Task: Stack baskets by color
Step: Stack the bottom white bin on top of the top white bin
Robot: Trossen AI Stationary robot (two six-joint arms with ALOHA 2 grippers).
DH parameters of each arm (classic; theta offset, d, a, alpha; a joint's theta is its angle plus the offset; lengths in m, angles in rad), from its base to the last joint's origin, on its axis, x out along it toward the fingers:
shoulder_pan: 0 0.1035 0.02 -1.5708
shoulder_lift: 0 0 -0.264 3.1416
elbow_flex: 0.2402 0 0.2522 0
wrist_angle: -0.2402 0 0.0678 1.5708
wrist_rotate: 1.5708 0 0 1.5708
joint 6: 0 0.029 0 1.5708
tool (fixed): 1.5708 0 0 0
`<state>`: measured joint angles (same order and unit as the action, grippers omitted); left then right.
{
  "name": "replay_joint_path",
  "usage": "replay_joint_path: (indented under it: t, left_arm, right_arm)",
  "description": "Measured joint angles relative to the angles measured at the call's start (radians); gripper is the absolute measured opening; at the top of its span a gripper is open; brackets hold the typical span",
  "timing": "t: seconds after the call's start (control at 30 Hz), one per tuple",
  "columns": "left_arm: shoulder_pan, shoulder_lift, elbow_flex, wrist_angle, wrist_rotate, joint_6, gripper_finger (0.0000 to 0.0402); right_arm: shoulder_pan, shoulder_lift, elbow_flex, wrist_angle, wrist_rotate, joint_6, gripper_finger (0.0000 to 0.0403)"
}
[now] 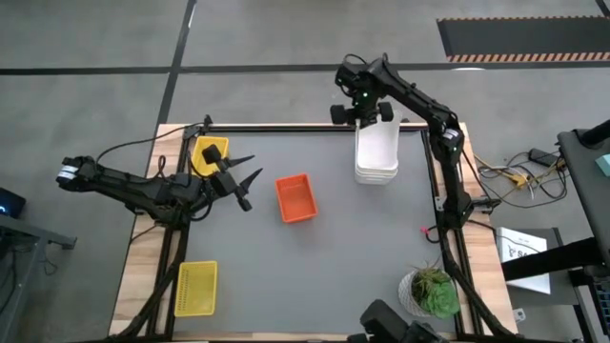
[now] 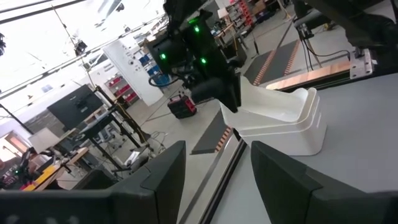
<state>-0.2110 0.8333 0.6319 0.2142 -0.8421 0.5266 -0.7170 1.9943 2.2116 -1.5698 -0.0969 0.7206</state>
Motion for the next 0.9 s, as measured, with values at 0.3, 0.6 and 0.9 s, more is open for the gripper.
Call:
replay_joint_path:
  t: [0.3, 0.6, 0.9]
  left_arm:
    - [-0.001, 0.0, 0.0, 0.001, 0.0, 0.0, 0.0166]
    - [-0.001, 0.0, 0.0, 0.007, 0.0, 0.0, 0.0166]
    - [-0.001, 0.0, 0.0, 0.01, 0.0, 0.0, 0.0166]
  right_arm:
    - [-0.043, -0.099, 0.012, -0.001, 0.154, -0.132, 0.0073]
    - [-0.045, -0.103, -0.045, 0.09, 0.53, -0.296, 0.001]
    - [-0.041, -0.1, -0.33, 0.486, 0.569, -0.383, 0.0009]
